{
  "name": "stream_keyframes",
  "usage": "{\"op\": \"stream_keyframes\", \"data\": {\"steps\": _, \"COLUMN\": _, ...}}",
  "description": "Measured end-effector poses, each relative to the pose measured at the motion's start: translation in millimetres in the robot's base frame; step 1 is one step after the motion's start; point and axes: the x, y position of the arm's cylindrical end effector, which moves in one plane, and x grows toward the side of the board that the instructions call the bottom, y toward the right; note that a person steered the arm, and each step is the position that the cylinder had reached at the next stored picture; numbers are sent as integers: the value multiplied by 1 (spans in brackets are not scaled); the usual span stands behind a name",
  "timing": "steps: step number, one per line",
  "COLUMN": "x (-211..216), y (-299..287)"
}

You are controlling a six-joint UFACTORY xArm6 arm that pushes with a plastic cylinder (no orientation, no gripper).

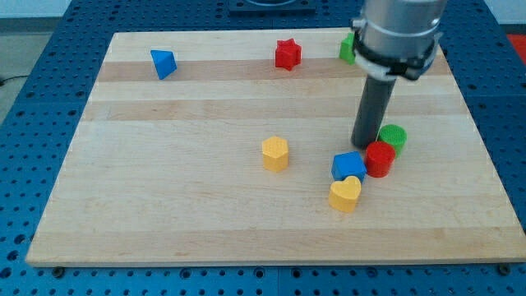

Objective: Move the yellow hexagon diagonally bottom left to the red star

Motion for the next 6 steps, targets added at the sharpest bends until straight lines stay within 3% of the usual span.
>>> {"op": "stream_keyframes", "data": {"steps": 2, "x": 10, "y": 20}}
{"op": "stream_keyframes", "data": {"steps": 4, "x": 24, "y": -98}}
{"op": "stream_keyframes", "data": {"steps": 6, "x": -24, "y": -167}}
